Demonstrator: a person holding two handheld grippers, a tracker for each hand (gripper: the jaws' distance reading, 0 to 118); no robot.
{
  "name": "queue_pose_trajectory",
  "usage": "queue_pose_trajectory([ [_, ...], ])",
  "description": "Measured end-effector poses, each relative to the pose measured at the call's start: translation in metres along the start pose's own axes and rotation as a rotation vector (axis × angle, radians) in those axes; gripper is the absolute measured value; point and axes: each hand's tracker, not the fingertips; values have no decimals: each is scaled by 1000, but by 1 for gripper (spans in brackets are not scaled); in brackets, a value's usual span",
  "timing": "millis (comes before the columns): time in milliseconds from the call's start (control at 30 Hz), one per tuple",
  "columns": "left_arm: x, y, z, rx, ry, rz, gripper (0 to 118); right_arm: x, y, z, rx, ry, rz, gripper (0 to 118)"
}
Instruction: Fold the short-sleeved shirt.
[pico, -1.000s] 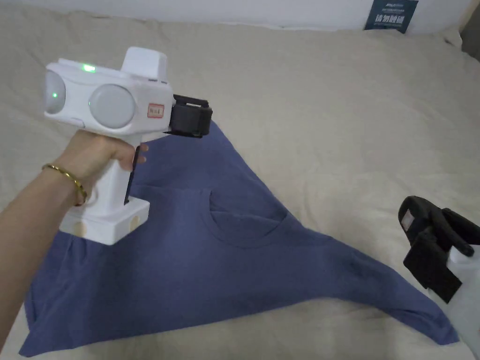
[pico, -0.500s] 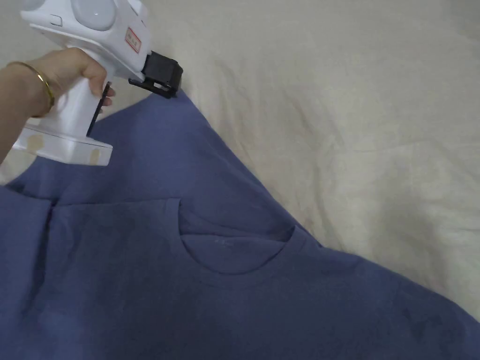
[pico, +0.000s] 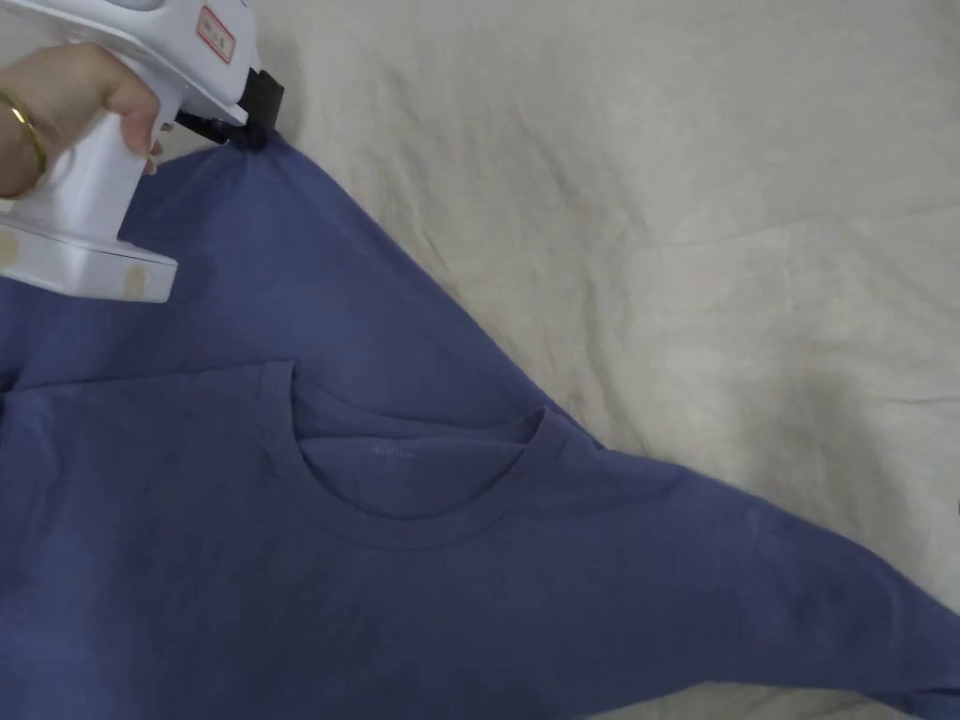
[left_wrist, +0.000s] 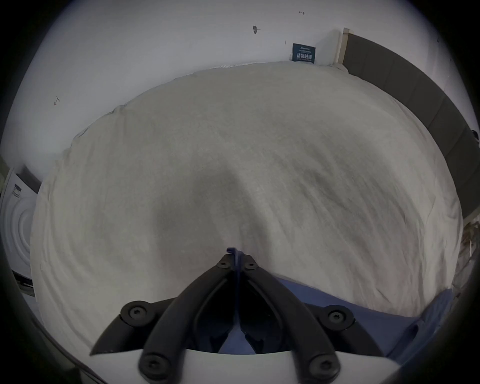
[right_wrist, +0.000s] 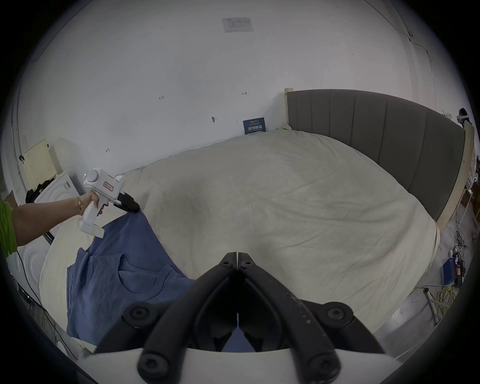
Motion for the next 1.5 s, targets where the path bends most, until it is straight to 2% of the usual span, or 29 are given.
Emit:
queue_pose_trajectory([
  [100, 11, -1, 14, 13, 45, -26, 3, -2, 11, -4, -39, -15, 65, 2],
  [167, 19, -4, 35, 39, 40, -15, 3, -2, 22, -12, -124, -23, 115, 5],
  [200, 20, -3, 47, 67, 40, -6, 3, -2, 28, -20, -198, -13, 136, 24],
  [300, 22, -1, 80, 112, 41, 10, 3, 4, 37, -49, -298, 80, 123, 112],
  [333, 23, -1, 88, 123, 43, 11, 3, 4, 38, -62, -331, 80, 134, 118],
  [367, 24, -2, 94, 130, 45, 13, 3, 4, 39, -75, -363, 56, 166, 118],
  [433, 27, -3, 106, 138, 49, 13, 3, 3, 39, -97, -440, 66, 231, 118],
  [500, 31, -7, 116, 144, 55, 12, 3, 5, 33, -96, -534, 3, 277, 118],
  [600, 35, -13, 124, 146, 64, 14, 3, 6, 30, -94, -618, -4, 272, 118],
  [667, 37, -17, 126, 143, 63, 22, 3, -8, 2, -87, -652, -5, 261, 114],
  [700, 38, -19, 128, 141, 61, 22, 3, -8, 2, -84, -655, -3, 267, 100],
  [733, 40, -22, 129, 138, 66, 19, 3, -7, 2, -78, -664, 1, 275, 80],
  [767, 41, -24, 131, 137, 71, 17, 3, -7, -20, -127, -683, 29, 275, 61],
  [800, 40, -22, 131, 134, 74, 18, 3, -5, -22, -132, -672, 14, 268, 55],
  [833, 39, -23, 132, 132, 74, 21, 3, -4, -21, -131, -662, 13, 273, 38],
  [867, 39, -23, 134, 133, 77, 26, 3, -4, -18, -128, -651, 42, 278, 12],
  [900, 38, -24, 138, 134, 82, 38, 3, -12, -13, -113, -632, 69, 223, 7],
  [933, 34, -27, 140, 137, 87, 54, 3, -11, -11, -107, -632, 82, 197, 7],
  [1033, 30, -31, 162, 160, 87, 118, 3, -19, 5, -72, -544, 125, 258, 7],
  [1133, 24, -39, 195, 205, 94, 165, 3, -22, 26, -23, -447, 214, 223, 7],
  [1233, 13, -53, 253, 283, 105, 225, 3, -25, 59, 32, -329, 304, 222, 7],
  [1300, 2, -65, 300, 357, 115, 279, 3, -26, 84, 70, -234, 347, 250, 7],
  [1433, -22, -104, 408, 533, 145, 367, 3, -30, 122, 142, -56, 364, 312, 7],
  [1500, -41, -122, 460, 623, 202, 408, 3, -27, 140, 177, 34, 354, 315, 7],
])
